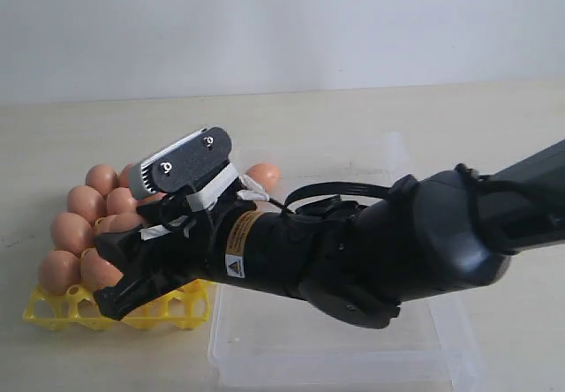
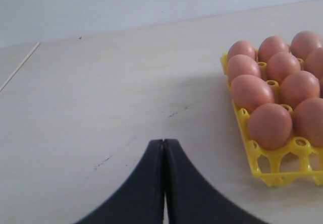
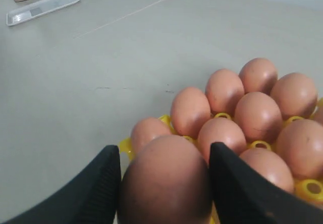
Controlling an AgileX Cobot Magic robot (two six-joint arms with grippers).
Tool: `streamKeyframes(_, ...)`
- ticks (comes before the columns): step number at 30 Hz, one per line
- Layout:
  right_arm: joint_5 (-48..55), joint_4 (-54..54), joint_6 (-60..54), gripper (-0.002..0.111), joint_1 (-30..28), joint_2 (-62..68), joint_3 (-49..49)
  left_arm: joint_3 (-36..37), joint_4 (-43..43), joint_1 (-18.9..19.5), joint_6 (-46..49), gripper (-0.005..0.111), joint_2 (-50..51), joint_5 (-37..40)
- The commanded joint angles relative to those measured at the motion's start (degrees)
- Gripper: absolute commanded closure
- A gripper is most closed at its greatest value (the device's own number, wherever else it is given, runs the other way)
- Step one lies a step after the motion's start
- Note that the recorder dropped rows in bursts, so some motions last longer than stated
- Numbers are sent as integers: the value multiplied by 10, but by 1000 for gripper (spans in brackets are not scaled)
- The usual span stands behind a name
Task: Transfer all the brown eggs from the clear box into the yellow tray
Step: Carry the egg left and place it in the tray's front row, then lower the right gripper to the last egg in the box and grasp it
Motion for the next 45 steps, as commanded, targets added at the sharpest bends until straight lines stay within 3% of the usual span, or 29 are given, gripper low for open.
streamKeyframes(1,-7,-13,51,108,4,30,-35,-2,-1,-3,-3,107,-3,-5)
streamKeyframes(11,84,-12,64,108,4,66,-81,-2,-1,-3,-3,107,-3,-5)
streamKeyframes(14,98,-3,64,103,2,71,-88,-2,-1,-3,-3,107,-3,-5)
streamKeyframes(18,103,-2,64,86,1,72,-89,-2,-1,-3,-3,107,-3,-5)
streamKeyframes(22,112,-1,65,58,-4,72,-89,-2,-1,-3,-3,107,-3,-5)
streamKeyframes(25,122,-1,64,48,-7,71,-89,-2,-1,-3,-3,107,-3,-5)
streamKeyframes(33,148,-13,63,48,-7,22,-89,-2,-1,-3,-3,107,-3,-5)
streamKeyframes(39,326,15,51,51,-26,-83,-89,-2,-1,-3,-3,107,-3,-5)
streamKeyframes(42,452,42,104,51,-79,-120,-89,-2,-1,-3,-3,107,-3,-5)
streamKeyframes(45,452,42,142,51,-128,-115,-89,-2,-1,-3,-3,107,-3,-5)
